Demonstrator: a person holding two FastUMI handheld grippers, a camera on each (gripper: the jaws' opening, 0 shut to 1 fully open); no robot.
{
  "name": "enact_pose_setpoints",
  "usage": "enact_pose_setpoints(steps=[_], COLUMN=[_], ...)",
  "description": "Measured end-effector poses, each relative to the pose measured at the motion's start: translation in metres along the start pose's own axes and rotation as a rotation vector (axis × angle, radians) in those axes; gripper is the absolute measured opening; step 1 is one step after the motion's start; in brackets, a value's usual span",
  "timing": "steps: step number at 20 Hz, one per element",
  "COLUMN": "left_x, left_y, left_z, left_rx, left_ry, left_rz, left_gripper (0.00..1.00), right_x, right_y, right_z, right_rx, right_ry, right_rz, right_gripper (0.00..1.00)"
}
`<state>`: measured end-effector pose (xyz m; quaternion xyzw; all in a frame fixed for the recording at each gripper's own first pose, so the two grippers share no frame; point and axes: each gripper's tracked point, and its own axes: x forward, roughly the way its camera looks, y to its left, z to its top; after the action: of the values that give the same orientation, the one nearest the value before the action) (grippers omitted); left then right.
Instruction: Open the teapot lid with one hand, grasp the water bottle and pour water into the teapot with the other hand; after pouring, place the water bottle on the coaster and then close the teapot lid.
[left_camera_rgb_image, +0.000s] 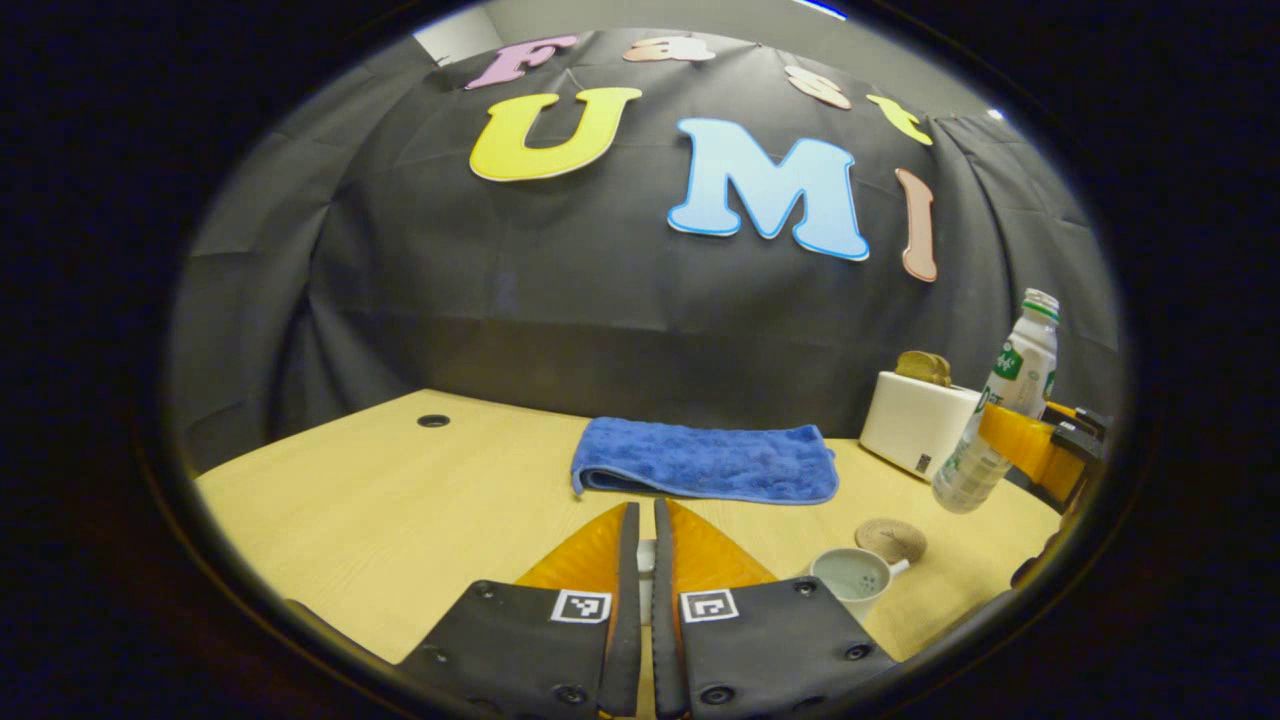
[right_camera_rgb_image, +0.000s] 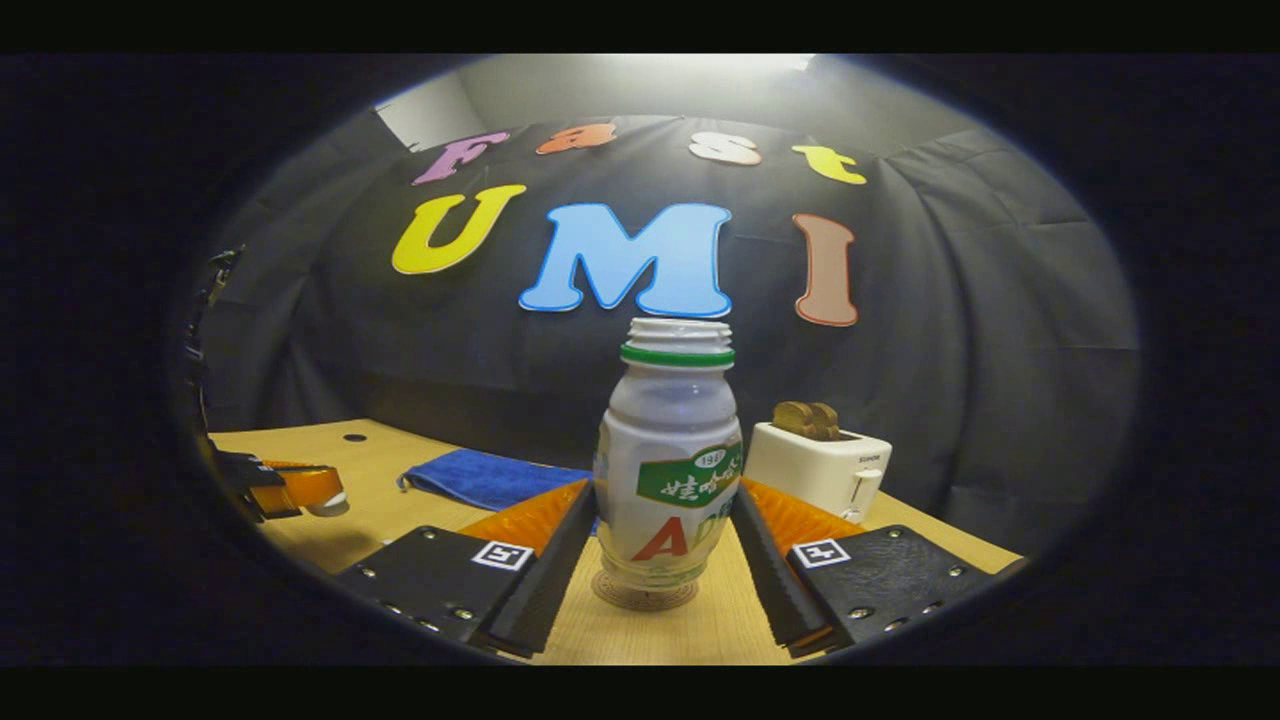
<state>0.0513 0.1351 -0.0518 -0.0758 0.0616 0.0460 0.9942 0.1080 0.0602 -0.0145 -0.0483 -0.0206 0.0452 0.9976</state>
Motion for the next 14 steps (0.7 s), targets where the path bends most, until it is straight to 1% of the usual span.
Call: enact_pose_setpoints(steps=[1,2,3,7,8,9,10,11,12,14], left_x=[0.001,0.001,0.001,0.001,0.002,0.001,0.0,-0.001,-0.001,0.0], left_y=[-0.005,-0.012,-0.021,-0.056,-0.063,-0.072,-0.08,-0.089,-0.096,-0.108], left_z=[0.0,0.001,0.0,-0.001,0.0,0.001,0.004,0.006,0.006,0.001], left_rx=[0.0,0.001,0.001,0.014,0.028,0.041,0.055,0.064,0.07,0.08], left_ry=[-0.004,-0.011,-0.018,-0.031,-0.036,-0.046,-0.061,-0.073,-0.077,-0.071], left_rz=[-0.016,-0.037,-0.06,-0.141,-0.16,-0.179,-0.199,-0.22,-0.239,-0.268], left_gripper=[0.12,0.15,0.11,0.11,0.07,0.08,0.12,0.12,0.15,0.13], right_x=[-0.001,-0.003,-0.004,-0.007,-0.007,-0.007,-0.007,-0.007,-0.007,-0.008], right_y=[-0.003,-0.008,-0.01,-0.018,-0.018,-0.018,-0.018,-0.017,-0.018,-0.021], right_z=[-0.001,-0.002,-0.002,0.001,0.002,0.001,0.0,0.0,0.0,0.001], right_rx=[0.002,0.003,0.006,-0.006,-0.009,-0.009,-0.006,-0.003,-0.003,-0.01], right_ry=[0.003,0.005,0.004,0.0,-0.002,0.0,0.003,0.005,0.007,0.004], right_rz=[-0.004,-0.01,-0.019,-0.042,-0.041,-0.04,-0.038,-0.036,-0.037,-0.045], right_gripper=[0.79,0.79,0.79,0.79,0.79,0.79,0.79,0.79,0.79,0.79])
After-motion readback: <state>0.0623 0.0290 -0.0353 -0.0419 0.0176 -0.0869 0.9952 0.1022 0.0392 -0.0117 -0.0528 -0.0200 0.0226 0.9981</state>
